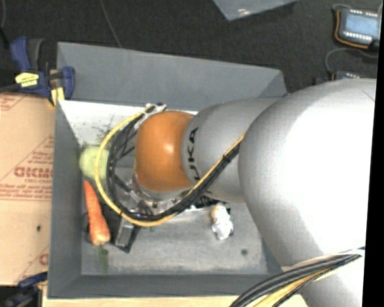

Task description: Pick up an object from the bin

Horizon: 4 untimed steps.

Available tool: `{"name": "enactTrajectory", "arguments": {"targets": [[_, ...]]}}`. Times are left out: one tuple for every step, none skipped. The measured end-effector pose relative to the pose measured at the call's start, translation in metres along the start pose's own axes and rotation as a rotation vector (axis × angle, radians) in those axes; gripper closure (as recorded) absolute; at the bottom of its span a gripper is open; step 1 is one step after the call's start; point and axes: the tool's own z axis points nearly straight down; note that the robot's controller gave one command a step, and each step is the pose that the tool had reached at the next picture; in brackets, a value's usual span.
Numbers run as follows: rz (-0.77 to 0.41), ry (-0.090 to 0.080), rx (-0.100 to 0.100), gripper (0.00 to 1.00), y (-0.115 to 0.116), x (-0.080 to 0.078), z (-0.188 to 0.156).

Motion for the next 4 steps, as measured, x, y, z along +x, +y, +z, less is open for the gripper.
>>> {"name": "enactTrajectory", "arguments": {"targets": [[-0.062, 0.003, 0.004, 0.0, -0.033, 0.014, -0.005], [-0.055, 0.001, 0.002, 0.0, -0.05, 0.014, -0.013], [0.003, -0.003, 0.002, 0.0, -0.032, 0.012, 0.0], [0.131, 0.0, 0.0, 1.0, -0.024, 0.026, 0.008]]}}
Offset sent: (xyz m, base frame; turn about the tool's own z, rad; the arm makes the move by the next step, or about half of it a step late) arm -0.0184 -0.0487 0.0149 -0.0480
